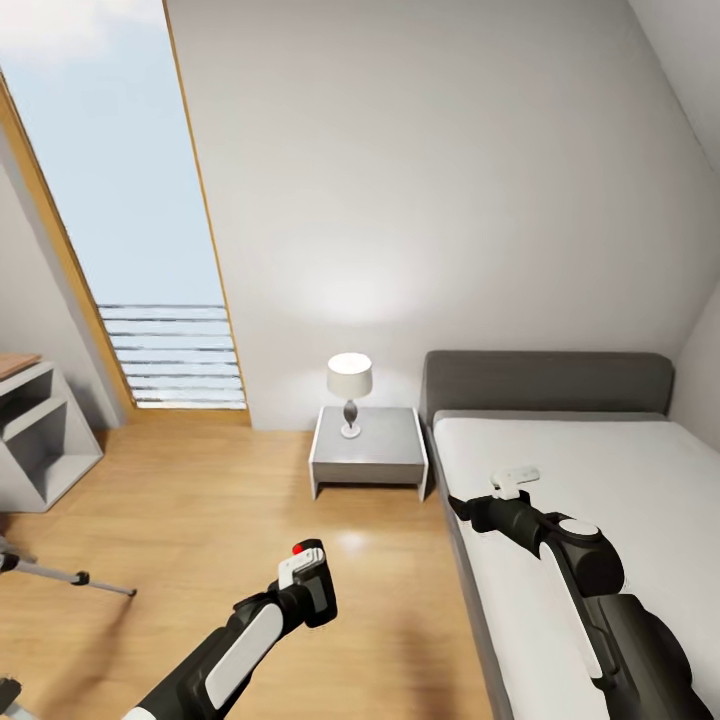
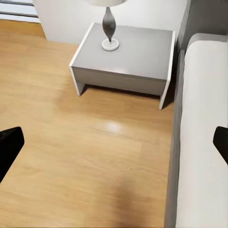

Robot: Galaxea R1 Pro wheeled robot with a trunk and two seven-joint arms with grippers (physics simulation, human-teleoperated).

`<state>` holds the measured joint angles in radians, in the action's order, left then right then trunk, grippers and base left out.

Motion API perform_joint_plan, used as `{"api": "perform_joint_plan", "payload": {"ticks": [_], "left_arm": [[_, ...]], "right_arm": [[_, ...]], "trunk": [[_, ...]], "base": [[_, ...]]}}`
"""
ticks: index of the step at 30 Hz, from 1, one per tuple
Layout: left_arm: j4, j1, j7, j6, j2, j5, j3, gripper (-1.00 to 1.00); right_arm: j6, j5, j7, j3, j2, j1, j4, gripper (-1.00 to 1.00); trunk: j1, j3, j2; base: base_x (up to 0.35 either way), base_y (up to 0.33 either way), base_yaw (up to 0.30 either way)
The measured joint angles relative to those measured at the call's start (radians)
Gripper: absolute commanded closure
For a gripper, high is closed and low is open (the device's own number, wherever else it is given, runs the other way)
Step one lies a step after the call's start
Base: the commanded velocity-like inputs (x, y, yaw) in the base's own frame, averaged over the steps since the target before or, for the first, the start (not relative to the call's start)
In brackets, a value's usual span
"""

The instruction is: Attach the digital camera to the camera tripod in the bedroom.

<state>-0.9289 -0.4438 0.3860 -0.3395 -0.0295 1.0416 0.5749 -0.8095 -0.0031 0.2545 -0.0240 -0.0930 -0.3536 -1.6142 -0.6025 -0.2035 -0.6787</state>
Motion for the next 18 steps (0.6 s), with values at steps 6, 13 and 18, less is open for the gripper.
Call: {"api": "perform_joint_plan", "payload": {"ticks": [6,13,18], "left_arm": [[0.0,0.0,0.0,0.0,0.0,0.0,-0.002,1.0],[0.0,0.0,0.0,0.0,0.0,0.0,-0.003,1.0],[0.0,0.0,0.0,0.0,0.0,0.0,-0.004,1.0]], "right_arm": [[0.0,0.0,0.0,0.0,0.0,0.0,0.0,-1.0],[0.0,0.0,0.0,0.0,0.0,0.0,0.0,-1.0],[0.0,0.0,0.0,0.0,0.0,0.0,0.0,-1.0]], "trunk": [[0.0,0.0,0.0],[0.0,0.0,0.0],[0.0,0.0,0.0]], "base": [[0.317,0.0,0.0],[0.319,0.0,0.0],[0.319,0.0,0.0]]}}
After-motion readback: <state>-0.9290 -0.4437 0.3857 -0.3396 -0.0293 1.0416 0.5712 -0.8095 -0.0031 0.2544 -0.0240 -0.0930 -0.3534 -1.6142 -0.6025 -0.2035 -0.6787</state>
